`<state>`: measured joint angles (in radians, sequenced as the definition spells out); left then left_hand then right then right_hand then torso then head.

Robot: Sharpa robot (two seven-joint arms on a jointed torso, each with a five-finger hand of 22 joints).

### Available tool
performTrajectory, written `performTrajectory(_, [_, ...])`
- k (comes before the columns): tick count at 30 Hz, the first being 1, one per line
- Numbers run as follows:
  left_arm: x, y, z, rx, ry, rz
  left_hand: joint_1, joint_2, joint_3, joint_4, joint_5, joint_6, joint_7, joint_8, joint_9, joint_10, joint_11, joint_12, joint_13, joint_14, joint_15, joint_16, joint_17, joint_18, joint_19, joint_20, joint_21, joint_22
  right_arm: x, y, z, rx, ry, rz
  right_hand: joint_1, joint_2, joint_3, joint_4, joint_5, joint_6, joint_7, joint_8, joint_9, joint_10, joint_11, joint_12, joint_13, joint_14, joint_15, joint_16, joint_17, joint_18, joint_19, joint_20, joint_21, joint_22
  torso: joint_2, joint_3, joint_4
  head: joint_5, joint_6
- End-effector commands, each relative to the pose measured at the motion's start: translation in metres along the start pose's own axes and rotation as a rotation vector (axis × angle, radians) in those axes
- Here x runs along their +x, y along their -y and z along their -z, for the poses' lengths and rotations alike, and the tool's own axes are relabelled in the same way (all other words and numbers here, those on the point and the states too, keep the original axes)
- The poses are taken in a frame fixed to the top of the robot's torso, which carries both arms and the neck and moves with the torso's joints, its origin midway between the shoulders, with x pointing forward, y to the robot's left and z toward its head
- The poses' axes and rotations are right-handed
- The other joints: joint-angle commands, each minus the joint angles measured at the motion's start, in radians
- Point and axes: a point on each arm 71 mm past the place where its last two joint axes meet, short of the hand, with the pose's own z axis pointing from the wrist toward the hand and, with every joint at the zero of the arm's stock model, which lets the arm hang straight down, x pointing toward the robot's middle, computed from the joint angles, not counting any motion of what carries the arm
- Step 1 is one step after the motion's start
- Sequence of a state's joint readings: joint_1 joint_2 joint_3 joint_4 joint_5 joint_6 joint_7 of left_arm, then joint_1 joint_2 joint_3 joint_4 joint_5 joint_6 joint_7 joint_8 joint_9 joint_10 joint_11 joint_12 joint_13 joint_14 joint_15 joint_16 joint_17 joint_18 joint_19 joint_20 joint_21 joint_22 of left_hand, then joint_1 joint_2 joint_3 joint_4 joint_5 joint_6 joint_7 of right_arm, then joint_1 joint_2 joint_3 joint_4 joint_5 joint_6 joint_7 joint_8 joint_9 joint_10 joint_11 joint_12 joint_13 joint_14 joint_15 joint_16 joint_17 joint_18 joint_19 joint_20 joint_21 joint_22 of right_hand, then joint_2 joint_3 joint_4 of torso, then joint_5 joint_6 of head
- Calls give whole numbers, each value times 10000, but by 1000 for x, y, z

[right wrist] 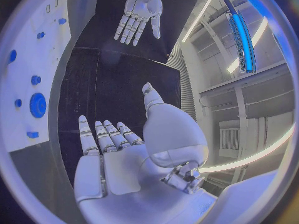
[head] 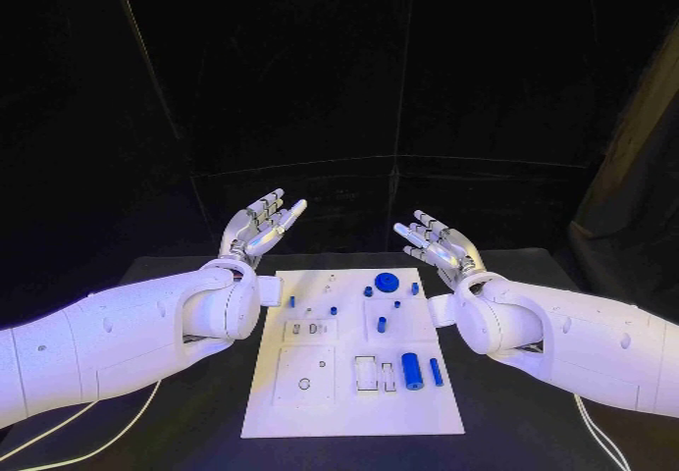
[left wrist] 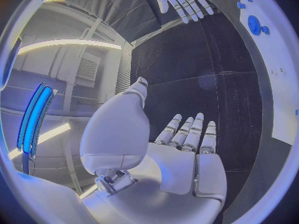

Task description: Assemble the parts on the task board

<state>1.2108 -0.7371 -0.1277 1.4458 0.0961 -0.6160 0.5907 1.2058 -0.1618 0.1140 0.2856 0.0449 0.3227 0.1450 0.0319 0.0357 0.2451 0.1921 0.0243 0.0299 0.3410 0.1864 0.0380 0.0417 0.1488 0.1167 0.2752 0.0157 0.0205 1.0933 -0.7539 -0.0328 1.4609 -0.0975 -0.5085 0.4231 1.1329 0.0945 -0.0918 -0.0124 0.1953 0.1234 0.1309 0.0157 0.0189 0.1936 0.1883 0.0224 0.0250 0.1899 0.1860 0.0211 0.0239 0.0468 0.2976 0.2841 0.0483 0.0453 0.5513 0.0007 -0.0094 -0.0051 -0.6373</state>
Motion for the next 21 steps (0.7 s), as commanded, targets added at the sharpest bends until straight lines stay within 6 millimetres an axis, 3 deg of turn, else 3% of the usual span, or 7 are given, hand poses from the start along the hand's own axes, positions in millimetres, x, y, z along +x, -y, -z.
performTrajectory(1, [3, 3, 0, 370, -321, 498, 320, 33, 67, 104, 59, 182, 870, 63, 27, 208, 84, 80, 26, 242, 63, 61, 39, 173, 57, 142, 70, 24, 11, 0, -2, 158, -1785, 130, 1216, 50, 158, -689, 22, 1041, 1193, 212, 135, 1097, 327, 172, 110, 1199, 263, 188, 116, 247, 894, 82, 354, 182, 2, 1, -4, 2, 0])
performTrajectory(5, [3, 3, 0, 370, -321, 498, 485, 285, 232, 70, 51, 779, 1141, 177, 95, 1042, 373, 227, 113, 1545, 246, 366, 215, 57, 747, 189, 291, 165, 11, 0, -3, 221, -2121, 205, 2024, 64, 421, -1420, -58, 3451, 1299, 711, 402, 4017, 591, 674, 350, 4685, 366, 858, 400, 877, 3447, 36, 1413, 673, 2, 1, -4, 2, 0])
performTrajectory(7, [3, 3, 0, 370, -321, 498, 623, 422, 316, 15, 69, 1401, 1325, 310, 165, 2005, 575, 425, 211, 2854, 395, 736, 390, -61, 1532, 199, 558, 315, 11, 0, -3, 229, -2161, 214, 2286, 73, 536, -1677, -96, 4572, 1244, 955, 513, 5594, 421, 981, 454, 6199, 172, 1177, 489, 1104, 4070, 26, 1767, 793, 2, 1, -4, 2, 0])
performTrajectory(8, [-12, 3, -1, 277, -321, 669, 763, 460, 337, -37, 33, 2012, 1284, 431, 226, 3074, 610, 636, 301, 3880, 362, 1062, 519, -58, 2903, 137, 1048, 576, -22, -6, -8, -1013, -1095, 2399, 2400, 87, 596, -1797, -118, 5237, 1219, 1109, 581, 6243, 313, 1128, 491, 6641, 46, 1294, 507, 1226, 4395, 11, 1951, 857, 13, -35, 5, -20, -201])
performTrajectory(11, [-17, 5, 0, 280, -365, 704, 1113, 657, 428, -352, 60, 3672, 1242, 843, 414, 5571, 374, 1301, 538, 5226, 47, 1628, 694, 215, 5474, 134, 2042, 1036, -28, -13, -12, -1398, -1125, 3271, 2576, 128, 741, -2094, -195, 6803, 1089, 1393, 679, 7155, 74, 1289, 455, 7649, -244, 1502, 498, 1390, 5143, -124, 2371, 986, 52, -50, 10, -30, -241])
performTrajectory(13, [-19, 6, 1, 301, -557, 732, 1325, 758, 430, -670, 47, 5135, 1059, 1180, 551, 6334, 140, 1517, 540, 6212, -227, 1969, 812, 384, 6512, 25, 2454, 1159, -30, -19, -15, -1666, -1259, 3942, 2544, 169, 832, -2286, -194, 7313, 1018, 1361, 617, 7644, -43, 1241, 372, 8262, -421, 1508, 432, 1358, 5642, -338, 2665, 1072, 106, -60, 19, -21, -243])
performTrajectory(21, [-20, 14, 10, 417, -1333, 672, 1639, 996, 390, -1369, 41, 6159, 742, 1296, 475, 7823, -298, 1677, 470, 7696, -723, 2162, 1077, 376, 7915, -438, 2653, 1081, -33, -42, -25, -2206, -1946, 6478, 2585, 118, 1205, -2787, 197, 8267, 787, 1270, 508, 8865, -405, 1058, 376, 9870, -980, 1623, 512, 1358, 6613, -945, 3635, 1499, 397, -80, 94, -80, -218])
